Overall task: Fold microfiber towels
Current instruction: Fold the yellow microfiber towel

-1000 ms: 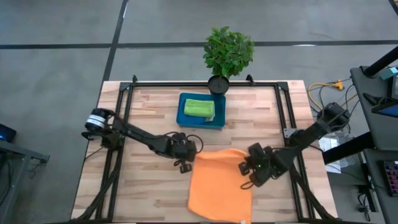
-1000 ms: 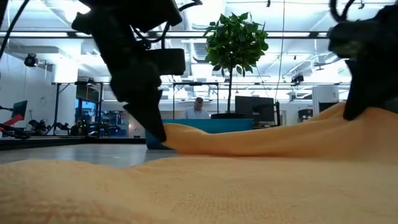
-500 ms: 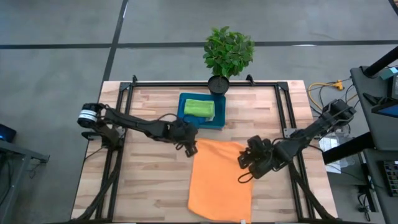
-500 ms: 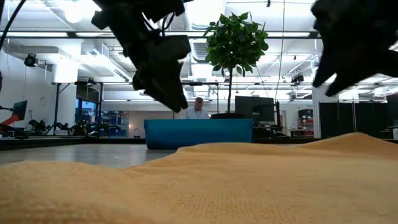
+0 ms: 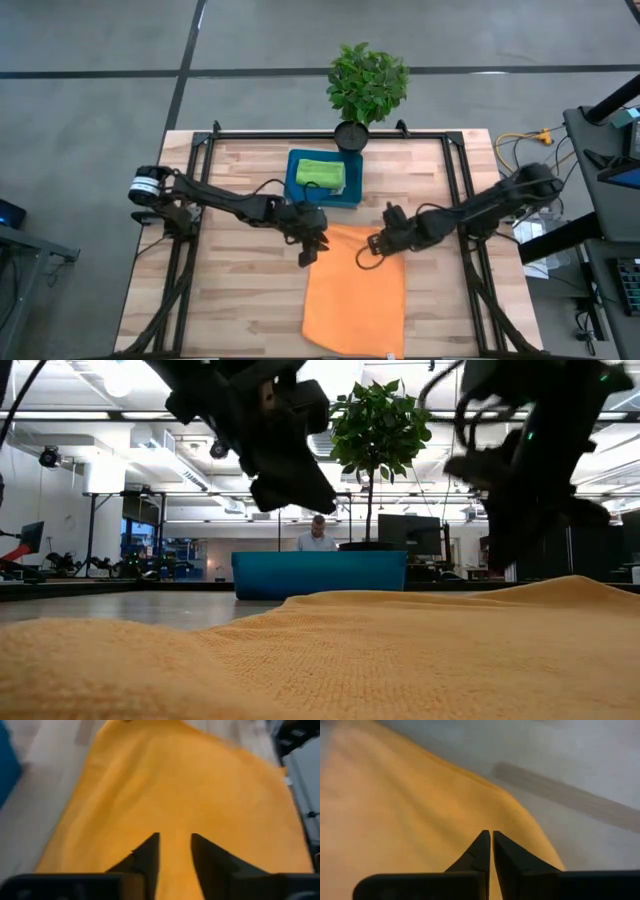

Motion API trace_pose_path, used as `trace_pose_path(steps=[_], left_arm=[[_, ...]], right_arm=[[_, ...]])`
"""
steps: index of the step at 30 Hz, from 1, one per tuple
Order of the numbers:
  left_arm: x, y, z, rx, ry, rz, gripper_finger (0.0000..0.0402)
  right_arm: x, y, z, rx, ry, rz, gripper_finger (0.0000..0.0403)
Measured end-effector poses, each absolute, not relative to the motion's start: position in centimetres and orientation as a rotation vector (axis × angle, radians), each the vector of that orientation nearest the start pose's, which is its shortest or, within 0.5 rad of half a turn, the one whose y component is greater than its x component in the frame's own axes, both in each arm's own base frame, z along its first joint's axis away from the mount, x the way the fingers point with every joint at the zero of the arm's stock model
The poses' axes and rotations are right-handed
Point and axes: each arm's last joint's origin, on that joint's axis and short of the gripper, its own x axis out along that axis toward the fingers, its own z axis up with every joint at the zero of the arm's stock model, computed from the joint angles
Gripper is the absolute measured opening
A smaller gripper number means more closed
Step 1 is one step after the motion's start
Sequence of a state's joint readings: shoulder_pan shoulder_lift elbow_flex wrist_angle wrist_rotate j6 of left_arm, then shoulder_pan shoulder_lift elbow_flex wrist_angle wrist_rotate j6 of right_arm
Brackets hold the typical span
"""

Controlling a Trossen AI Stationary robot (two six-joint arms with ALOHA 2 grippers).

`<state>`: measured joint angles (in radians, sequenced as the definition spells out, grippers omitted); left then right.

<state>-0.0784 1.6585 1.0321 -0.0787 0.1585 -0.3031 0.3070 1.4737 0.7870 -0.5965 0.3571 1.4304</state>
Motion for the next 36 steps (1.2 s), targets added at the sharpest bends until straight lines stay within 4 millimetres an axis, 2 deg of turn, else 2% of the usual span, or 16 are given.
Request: trace_pose_path(steps=[3,5,9,14,17,19,21,27,31,36], left_arm=[[35.1,-3.3,20.1,-0.329,0.759,-0.141,0.0036],[35.4,-3.4,19.3,-0.346,0.783,-0.161,0.0010],[35.8,-3.5,17.9,-0.389,0.831,-0.183,0.0012],[36.0,-3.5,16.1,-0.572,0.926,-0.257,0.0013],[36.1,-3.6,14.9,-0.657,0.986,-0.293,0.0013],[36.0,-3.7,14.6,-0.690,1.012,-0.318,0.0013],[36.1,-3.8,14.4,-0.711,1.021,-0.326,0.0013],[35.9,-3.7,14.5,-0.676,1.011,-0.314,0.0012],[36.0,-3.7,15.2,-0.616,0.954,-0.214,0.0002],[36.4,-3.6,14.5,-0.567,0.924,-0.126,0.0001]], right_arm=[[24.6,5.6,15.5,0.842,1.016,-0.827,0.0012],[24.8,5.3,14.9,0.830,1.056,-0.819,0.0010],[25.1,4.8,13.9,0.818,1.088,-0.858,0.0009],[25.2,4.2,12.9,0.790,1.128,-0.937,0.0009],[24.6,4.2,13.4,0.720,1.099,-1.053,0.0009],[24.7,4.6,14.6,0.682,1.020,-1.089,0.0009],[24.7,5.0,15.9,0.682,0.955,-1.084,0.0009],[24.8,6.2,17.1,0.686,0.931,-1.022,0.0009],[24.8,6.9,17.0,0.720,0.920,-1.036,0.0009],[24.2,7.2,17.0,0.824,0.866,-1.141,0.0009]])
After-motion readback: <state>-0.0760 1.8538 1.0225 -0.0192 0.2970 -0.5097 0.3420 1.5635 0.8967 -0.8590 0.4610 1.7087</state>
